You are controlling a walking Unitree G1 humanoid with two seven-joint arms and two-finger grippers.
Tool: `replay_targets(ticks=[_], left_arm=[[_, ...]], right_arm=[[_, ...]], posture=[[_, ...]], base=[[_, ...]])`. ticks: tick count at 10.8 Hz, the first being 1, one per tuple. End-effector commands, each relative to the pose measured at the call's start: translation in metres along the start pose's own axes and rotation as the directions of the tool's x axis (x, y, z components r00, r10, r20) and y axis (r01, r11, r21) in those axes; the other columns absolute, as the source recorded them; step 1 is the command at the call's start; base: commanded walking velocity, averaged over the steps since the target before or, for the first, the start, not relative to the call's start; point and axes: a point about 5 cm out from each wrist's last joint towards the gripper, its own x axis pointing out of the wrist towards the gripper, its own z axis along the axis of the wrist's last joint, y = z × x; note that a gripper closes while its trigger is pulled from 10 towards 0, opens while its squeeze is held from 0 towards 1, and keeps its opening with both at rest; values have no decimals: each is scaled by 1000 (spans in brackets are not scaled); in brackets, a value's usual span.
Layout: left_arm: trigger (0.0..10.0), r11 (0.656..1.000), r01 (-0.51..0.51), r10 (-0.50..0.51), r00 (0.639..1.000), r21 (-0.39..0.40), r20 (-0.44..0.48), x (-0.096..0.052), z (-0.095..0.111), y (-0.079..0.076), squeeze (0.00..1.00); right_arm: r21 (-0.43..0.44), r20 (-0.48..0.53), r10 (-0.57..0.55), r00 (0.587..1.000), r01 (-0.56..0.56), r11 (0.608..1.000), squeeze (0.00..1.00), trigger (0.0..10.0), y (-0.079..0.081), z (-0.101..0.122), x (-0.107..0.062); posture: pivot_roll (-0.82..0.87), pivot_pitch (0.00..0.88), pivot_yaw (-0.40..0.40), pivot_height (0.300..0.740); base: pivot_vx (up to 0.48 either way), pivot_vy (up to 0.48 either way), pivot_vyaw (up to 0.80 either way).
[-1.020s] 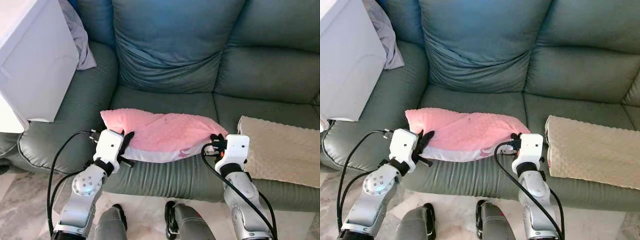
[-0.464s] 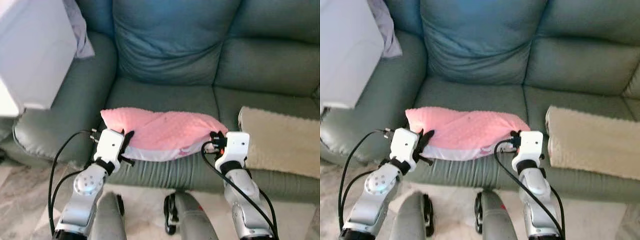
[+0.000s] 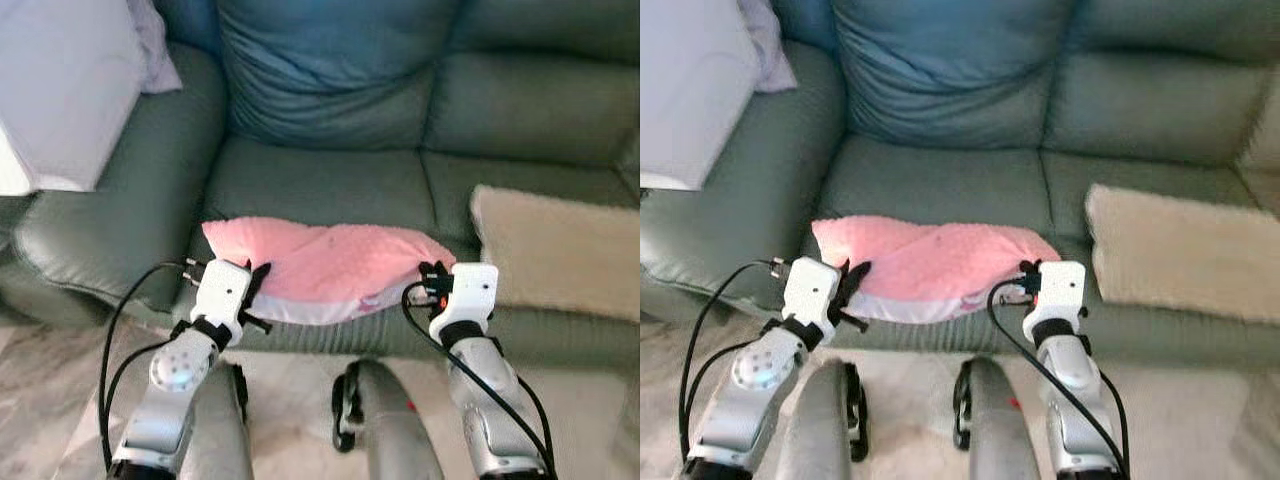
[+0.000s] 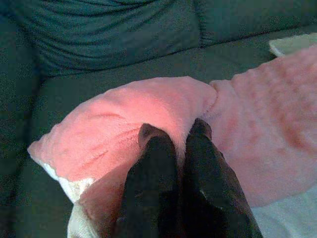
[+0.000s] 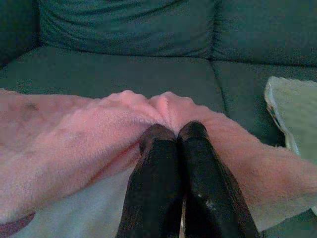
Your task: Move the pillow to the sofa
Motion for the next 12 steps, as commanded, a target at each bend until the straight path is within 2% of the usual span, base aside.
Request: replay_targets(ticks=[1, 6, 12], left_arm=[[10000, 1000, 15, -15, 1000, 8, 6, 1, 1, -5, 0], [10000, 1000, 10, -10, 1000, 9, 26, 3, 4, -5, 0], [10000, 1000, 3, -3, 999, 10, 42, 10, 8, -6, 0]], right_arm=[[-9, -9, -10, 1000, 10, 1000, 0, 10000, -2, -3, -2], [-17, 5, 5, 1000, -5, 1000, 0, 10000, -2, -2, 1], [-27, 21, 3, 1000, -3, 1000, 0, 10000, -4, 2, 6]], posture=[[-4, 251, -44, 612], [3, 240, -49, 607], [3, 243, -41, 607]], base=[[0, 0, 0], [0, 0, 0], [326, 0, 0]])
